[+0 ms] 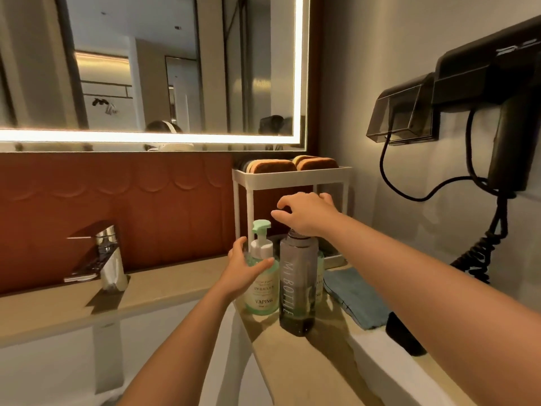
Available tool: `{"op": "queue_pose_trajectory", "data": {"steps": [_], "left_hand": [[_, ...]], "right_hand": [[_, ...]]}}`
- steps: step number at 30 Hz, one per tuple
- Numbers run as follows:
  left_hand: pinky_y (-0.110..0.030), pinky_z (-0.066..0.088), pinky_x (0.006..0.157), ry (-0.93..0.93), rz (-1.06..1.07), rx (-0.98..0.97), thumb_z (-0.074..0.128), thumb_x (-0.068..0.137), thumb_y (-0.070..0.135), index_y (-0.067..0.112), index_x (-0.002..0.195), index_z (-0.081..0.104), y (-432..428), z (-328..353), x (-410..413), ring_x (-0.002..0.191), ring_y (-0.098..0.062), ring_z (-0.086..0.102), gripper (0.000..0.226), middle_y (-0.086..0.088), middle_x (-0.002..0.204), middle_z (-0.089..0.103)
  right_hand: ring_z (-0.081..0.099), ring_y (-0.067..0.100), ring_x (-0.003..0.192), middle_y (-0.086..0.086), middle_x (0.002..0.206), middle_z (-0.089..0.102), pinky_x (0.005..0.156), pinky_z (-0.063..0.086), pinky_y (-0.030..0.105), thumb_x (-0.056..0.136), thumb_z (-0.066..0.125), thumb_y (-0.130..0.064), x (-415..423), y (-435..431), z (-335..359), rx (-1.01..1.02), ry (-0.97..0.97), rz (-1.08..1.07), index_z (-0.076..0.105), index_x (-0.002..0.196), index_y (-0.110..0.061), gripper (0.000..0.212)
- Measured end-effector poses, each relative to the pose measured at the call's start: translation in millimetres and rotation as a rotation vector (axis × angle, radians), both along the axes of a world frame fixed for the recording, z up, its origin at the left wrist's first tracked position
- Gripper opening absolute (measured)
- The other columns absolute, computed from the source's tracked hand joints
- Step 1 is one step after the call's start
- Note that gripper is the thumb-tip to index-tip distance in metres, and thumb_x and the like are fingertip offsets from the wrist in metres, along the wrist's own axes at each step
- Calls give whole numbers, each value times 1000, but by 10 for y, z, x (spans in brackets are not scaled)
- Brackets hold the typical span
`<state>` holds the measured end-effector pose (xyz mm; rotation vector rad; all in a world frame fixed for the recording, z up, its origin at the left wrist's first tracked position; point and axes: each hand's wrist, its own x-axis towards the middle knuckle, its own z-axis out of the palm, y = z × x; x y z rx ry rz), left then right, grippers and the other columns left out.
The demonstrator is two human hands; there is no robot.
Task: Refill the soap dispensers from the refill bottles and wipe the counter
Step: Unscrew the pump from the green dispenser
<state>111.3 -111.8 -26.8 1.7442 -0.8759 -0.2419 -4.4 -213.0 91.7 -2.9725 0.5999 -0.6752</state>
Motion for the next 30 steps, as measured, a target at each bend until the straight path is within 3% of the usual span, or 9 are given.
{"op": "queue_pose_trajectory", "data": {"steps": [2, 7, 14, 19, 26, 30], "left_hand": [[-42, 32, 105, 15, -63, 53, 71, 78, 35, 21, 147, 8, 33, 19, 73, 136, -26, 27, 95, -8, 154, 14], [-34, 35, 99, 33, -240, 127, 73, 77, 22, 20, 143, 16, 83, 22, 152, 121, -15, 37, 87, -6, 144, 33], [-42, 39, 103, 85, -224, 95, 77, 71, 20, 23, 141, 22, 106, -91, 171, 120, -17, 43, 89, 0, 134, 42], [-38, 41, 100, 26, -195, 137, 78, 70, 27, 23, 141, 26, 258, -64, 171, 120, -17, 43, 88, 0, 137, 42], [-40, 41, 102, 0, -159, 156, 78, 69, 35, 25, 134, 32, 529, -84, -72, 121, -18, 42, 81, -1, 138, 40], [-41, 41, 101, 45, -153, 154, 78, 68, 41, 22, 133, 32, 719, -102, -312, 122, -19, 42, 81, -1, 138, 41]], "right_hand": [[46, 25, 124, 2, 127, 56, 111, 15, 52, 95, 37, -50, 176, 64, 62, -16, 83, -7, 52, 127, -22, 46], [44, 29, 126, 6, 131, 53, 109, 19, 53, 87, 42, -62, 577, 163, 46, 50, 311, -76, 48, 130, -16, 63], [57, 25, 102, 4, 100, 56, 95, 40, 41, 89, 52, -48, 712, 233, -11, -26, 262, -84, 55, 116, -14, 43], [61, 23, 95, 6, 101, 59, 89, 52, 39, 89, 55, -37, 644, 293, 11, -4, 278, 40, 57, 114, -13, 35], [61, 20, 90, 5, 101, 62, 77, 52, 30, 92, 51, -36, 453, 497, 27, -51, 343, 106, 60, 115, -11, 36], [60, 20, 96, 7, 113, 62, 79, 51, 29, 93, 50, -36, 169, 666, 56, -66, 380, 151, 59, 119, -12, 37]]}}
